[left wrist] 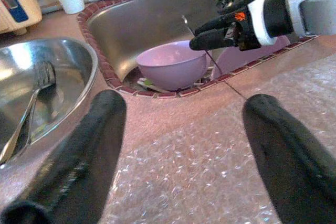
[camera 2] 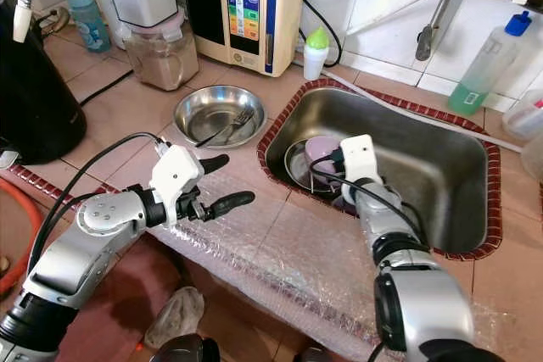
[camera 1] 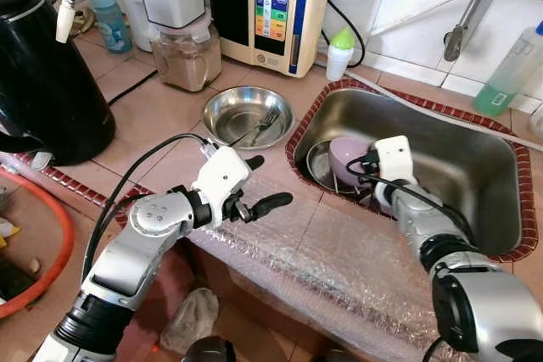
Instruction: Kitchen organization
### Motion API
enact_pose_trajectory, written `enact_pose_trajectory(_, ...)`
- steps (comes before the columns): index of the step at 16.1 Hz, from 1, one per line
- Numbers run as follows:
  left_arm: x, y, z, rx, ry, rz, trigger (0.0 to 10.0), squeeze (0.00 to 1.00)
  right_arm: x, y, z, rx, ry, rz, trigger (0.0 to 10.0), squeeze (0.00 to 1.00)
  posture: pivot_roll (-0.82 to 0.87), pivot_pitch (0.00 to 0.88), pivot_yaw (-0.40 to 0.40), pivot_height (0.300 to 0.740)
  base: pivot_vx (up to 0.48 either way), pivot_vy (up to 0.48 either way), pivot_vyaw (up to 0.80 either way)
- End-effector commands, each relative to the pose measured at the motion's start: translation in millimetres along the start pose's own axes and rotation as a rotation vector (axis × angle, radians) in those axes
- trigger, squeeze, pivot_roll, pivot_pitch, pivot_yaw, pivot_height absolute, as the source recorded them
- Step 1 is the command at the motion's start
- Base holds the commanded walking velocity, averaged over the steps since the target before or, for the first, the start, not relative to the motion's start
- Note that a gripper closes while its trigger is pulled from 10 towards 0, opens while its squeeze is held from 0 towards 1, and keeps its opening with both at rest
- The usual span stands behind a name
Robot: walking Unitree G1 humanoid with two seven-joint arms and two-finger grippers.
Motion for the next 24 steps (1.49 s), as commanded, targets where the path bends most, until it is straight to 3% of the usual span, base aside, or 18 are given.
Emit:
enact_pose_trajectory(1,-2,-0.8,2.1,0.010,0.018,0.011,10.0,1.00,1,-0.5,-1.9,-0.003,0.018,-0.007,10.0,1.00,0.05,0.029,0.014,0.740,0.000,0.000,0.00)
enact_pose_trajectory(3,-1,-0.8,7.8,0.063,0.026,-0.008,10.0,1.00,6,0.0,1.3,0.006,0.026,-0.043,10.0,1.00,0.05,0.030,0.008,0.740,0.000,0.000,0.00)
enact_pose_trajectory(5,4,-4.6,27.7,0.219,0.054,-0.057,10.0,1.00,15,0.1,7.2,0.020,0.032,-0.107,10.0,1.00,0.05,0.034,-0.002,0.740,0.000,0.000,0.00)
enact_pose_trajectory(8,3,-13.8,46.8,0.368,0.066,-0.091,10.0,1.00,24,-2.4,13.8,0.050,0.052,-0.187,10.0,1.00,0.04,0.039,-0.004,0.740,0.000,0.000,0.00)
enact_pose_trajectory(14,-16,-12.5,57.4,0.452,0.055,-0.074,10.0,1.00,54,-15.7,34.2,0.139,0.122,-0.395,10.0,1.00,0.00,0.058,0.004,0.740,0.000,0.000,0.00)
enact_pose_trajectory(18,-18,-5.4,62.9,0.483,0.072,-0.098,10.0,1.00,65,-31.2,34.5,0.139,0.125,-0.468,10.0,1.00,-0.04,0.077,0.005,0.740,0.000,0.000,0.00)
enact_pose_trajectory(19,-19,-4.4,64.4,0.488,0.072,-0.096,10.0,0.77,63,-32.9,33.7,0.137,0.122,-0.466,10.0,1.00,-0.04,0.078,0.005,0.740,0.000,0.000,0.00)
enact_pose_trajectory(20,-20,-3.4,65.6,0.491,0.070,-0.096,10.0,0.64,62,-34.6,32.5,0.132,0.119,-0.465,10.0,1.00,-0.05,0.080,0.006,0.740,0.000,0.000,0.00)
enact_pose_trajectory(21,-22,-1.5,67.2,0.493,0.064,-0.096,5.4,0.02,61,-37.3,30.7,0.124,0.117,-0.463,10.0,1.00,-0.05,0.081,0.008,0.740,0.000,0.000,0.00)
enact_pose_trajectory(22,-23,-0.5,68.5,0.494,0.061,-0.102,2.1,0.00,60,-39.4,30.4,0.119,0.114,-0.458,10.0,1.00,-0.05,0.081,0.009,0.740,0.000,0.000,0.00)
enact_pose_trajectory(23,-24,0.2,69.1,0.493,0.061,-0.103,0.0,0.00,59,-40.4,30.5,0.118,0.111,-0.455,10.0,1.00,-0.06,0.081,0.010,0.740,0.000,0.000,0.00)
enact_pose_trajectory(24,-24,1.2,70.1,0.490,0.060,-0.107,0.0,0.00,58,-42.0,31.1,0.117,0.109,-0.451,10.0,1.00,-0.06,0.081,0.011,0.740,0.000,0.000,0.00)
Point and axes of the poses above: a point about 5 cm out from each wrist's last joint towards the gripper, its own y axis pointing out of the wrist towards the gripper, its own x axis along the axis of the wrist's last joint, z = x × y, the point moved 3 cm from there along y, pointing out of the wrist towards the gripper, and after that the axes turned 2 degrees about -y, right-handed, at the moved point
